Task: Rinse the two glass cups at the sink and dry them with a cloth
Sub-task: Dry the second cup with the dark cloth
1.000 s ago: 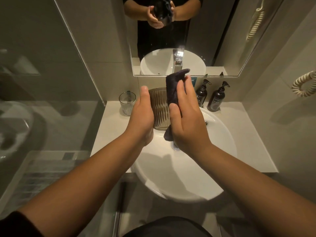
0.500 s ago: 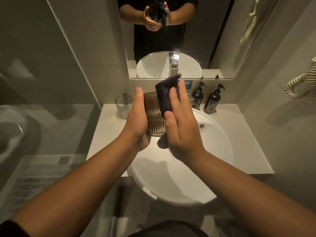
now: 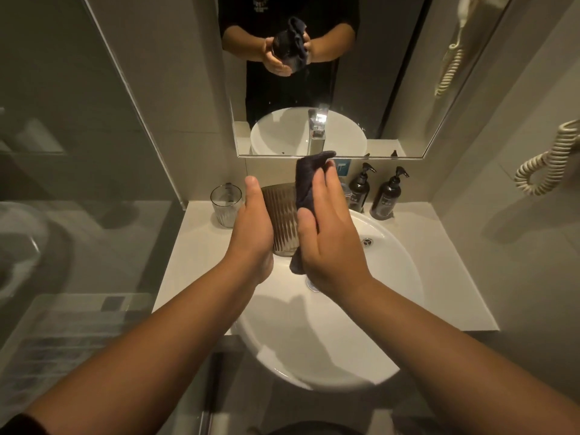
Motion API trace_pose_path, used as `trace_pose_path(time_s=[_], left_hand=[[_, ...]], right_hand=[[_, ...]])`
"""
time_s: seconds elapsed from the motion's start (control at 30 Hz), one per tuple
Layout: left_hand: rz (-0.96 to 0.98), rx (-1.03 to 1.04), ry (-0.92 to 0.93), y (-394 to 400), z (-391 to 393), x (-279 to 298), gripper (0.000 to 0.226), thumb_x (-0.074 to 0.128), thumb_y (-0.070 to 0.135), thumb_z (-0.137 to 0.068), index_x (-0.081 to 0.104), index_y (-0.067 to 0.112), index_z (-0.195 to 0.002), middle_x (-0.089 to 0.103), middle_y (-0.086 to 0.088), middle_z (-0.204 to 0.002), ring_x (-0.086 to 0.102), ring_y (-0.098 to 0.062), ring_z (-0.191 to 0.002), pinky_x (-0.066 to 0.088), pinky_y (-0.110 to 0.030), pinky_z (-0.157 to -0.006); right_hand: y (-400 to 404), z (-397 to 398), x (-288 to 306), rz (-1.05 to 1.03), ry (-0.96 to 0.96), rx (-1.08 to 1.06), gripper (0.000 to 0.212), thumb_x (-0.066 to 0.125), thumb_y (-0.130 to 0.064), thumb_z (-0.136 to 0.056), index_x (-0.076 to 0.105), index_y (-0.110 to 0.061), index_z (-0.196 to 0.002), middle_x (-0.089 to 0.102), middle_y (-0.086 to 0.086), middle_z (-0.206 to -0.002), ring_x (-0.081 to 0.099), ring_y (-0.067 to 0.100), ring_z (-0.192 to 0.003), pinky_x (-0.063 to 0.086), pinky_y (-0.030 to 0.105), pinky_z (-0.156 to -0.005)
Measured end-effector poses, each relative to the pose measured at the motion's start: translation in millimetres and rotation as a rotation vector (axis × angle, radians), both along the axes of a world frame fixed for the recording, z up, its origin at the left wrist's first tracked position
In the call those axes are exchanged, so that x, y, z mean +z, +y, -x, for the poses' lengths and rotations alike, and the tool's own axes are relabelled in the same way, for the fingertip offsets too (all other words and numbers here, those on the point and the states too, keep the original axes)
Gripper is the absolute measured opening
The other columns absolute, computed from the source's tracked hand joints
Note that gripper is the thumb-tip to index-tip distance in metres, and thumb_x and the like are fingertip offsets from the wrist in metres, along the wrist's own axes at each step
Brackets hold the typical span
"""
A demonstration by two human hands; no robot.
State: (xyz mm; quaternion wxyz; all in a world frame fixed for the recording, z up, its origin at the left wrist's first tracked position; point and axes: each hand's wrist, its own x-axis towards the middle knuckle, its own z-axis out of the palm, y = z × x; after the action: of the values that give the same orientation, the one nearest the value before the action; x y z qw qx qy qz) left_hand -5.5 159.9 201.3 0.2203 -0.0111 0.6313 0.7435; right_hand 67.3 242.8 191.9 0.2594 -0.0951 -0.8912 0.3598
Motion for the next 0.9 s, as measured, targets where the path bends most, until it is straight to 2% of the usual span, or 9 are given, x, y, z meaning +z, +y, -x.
trace_pose_path(time_s=[0.13, 0.23, 0.33, 0.4, 0.53, 0.63, 0.7, 0.8, 0.9], left_hand=[[-0.075, -0.086, -0.005, -2, -1, 1, 0.077, 0.016, 0.068, -0.099, 0.072, 0.018, -0.115, 0.078, -0.008, -0.106, 0.074, -0.021, -0.101, 0.058, -0.039, -0.089], [-0.151, -0.068, -0.024, -3, 0, -1, 0.076, 0.016, 0.068, -0.1, 0.077, 0.022, -0.104, 0.077, -0.007, -0.111, 0.073, -0.02, -0.105, 0.054, -0.034, -0.088], [-0.177, -0.085, -0.041, -5, -1, 0, 0.076, 0.017, 0.064, -0.101, 0.08, 0.024, -0.093, 0.078, -0.006, -0.109, 0.074, -0.019, -0.102, 0.055, -0.032, -0.081], [-0.176, -0.106, -0.054, -7, 1, 1, 0.075, 0.017, 0.063, -0.102, 0.078, 0.02, -0.1, 0.078, -0.008, -0.108, 0.074, -0.02, -0.101, 0.057, -0.032, -0.078], [-0.168, -0.154, -0.065, -14, 4, -1, 0.078, 0.021, 0.067, -0.099, 0.072, 0.01, -0.115, 0.073, -0.018, -0.117, 0.072, -0.029, -0.106, 0.057, -0.046, -0.094], [-0.187, -0.182, -0.108, -17, 8, -1, 0.082, 0.021, 0.068, -0.098, 0.065, 0.005, -0.126, 0.063, -0.025, -0.13, 0.066, -0.033, -0.113, 0.05, -0.052, -0.104], [-0.187, -0.203, -0.127, -16, 9, 0, 0.082, 0.021, 0.069, -0.098, 0.063, 0.006, -0.13, 0.063, -0.024, -0.132, 0.064, -0.034, -0.12, 0.051, -0.051, -0.104], [-0.054, -0.067, -0.097, -11, 7, 1, 0.072, 0.025, 0.067, -0.099, 0.068, 0.013, -0.12, 0.074, -0.013, -0.114, 0.073, -0.027, -0.103, 0.058, -0.047, -0.093], [0.041, 0.052, -0.056, -7, 1, 2, 0.069, 0.026, 0.067, -0.099, 0.065, 0.014, -0.119, 0.075, -0.009, -0.107, 0.074, -0.024, -0.094, 0.061, -0.043, -0.084]], right_hand=[[-7, 0, 0, -0.186, 0.037, -0.01, 0.062, 0.033, -0.029, -0.098, 0.017, -0.002, -0.151, 0.009, 0.021, -0.161, 0.009, 0.032, -0.15, 0.022, 0.046, -0.12], [-12, -1, -3, -0.308, 0.105, -0.019, 0.058, 0.032, -0.026, -0.099, 0.025, 0.003, -0.148, 0.016, 0.027, -0.157, 0.012, 0.038, -0.148, 0.021, 0.05, -0.119], [-13, -2, -1, -0.274, 0.151, 0.0, 0.055, 0.031, -0.024, -0.099, 0.028, 0.002, -0.148, 0.018, 0.026, -0.157, 0.013, 0.036, -0.148, 0.019, 0.047, -0.12], [-14, -3, 1, -0.192, 0.163, 0.022, 0.055, 0.032, -0.021, -0.099, 0.025, 0.0, -0.149, 0.015, 0.022, -0.159, 0.011, 0.032, -0.149, 0.017, 0.042, -0.121], [-10, -5, 7, 0.175, 0.047, 0.079, 0.057, 0.032, -0.025, -0.099, 0.017, -0.014, -0.153, 0.009, 0.005, -0.163, 0.005, 0.004, -0.147, 0.007, 0.013, -0.118], [-1, -2, 10, 0.379, 0.038, 0.126, 0.059, 0.031, -0.03, -0.099, 0.02, -0.017, -0.154, 0.021, 0.0, -0.161, 0.013, 0.003, -0.147, 0.014, 0.029, -0.122], [2, 0, 7, 0.388, 0.034, 0.111, 0.059, 0.031, -0.03, -0.098, 0.021, -0.015, -0.154, 0.024, -0.001, -0.16, 0.016, 0.004, -0.147, 0.017, 0.035, -0.122], [0, 1, 3, 0.294, 0.012, 0.051, 0.058, 0.029, -0.031, -0.099, 0.02, -0.015, -0.154, 0.022, 0.002, -0.161, 0.015, 0.008, -0.148, 0.017, 0.033, -0.122], [-5, -3, 5, 0.188, -0.012, 0.0, 0.058, 0.027, -0.03, -0.099, 0.016, -0.016, -0.154, 0.014, 0.003, -0.163, 0.007, 0.007, -0.149, 0.004, 0.004, -0.112]])
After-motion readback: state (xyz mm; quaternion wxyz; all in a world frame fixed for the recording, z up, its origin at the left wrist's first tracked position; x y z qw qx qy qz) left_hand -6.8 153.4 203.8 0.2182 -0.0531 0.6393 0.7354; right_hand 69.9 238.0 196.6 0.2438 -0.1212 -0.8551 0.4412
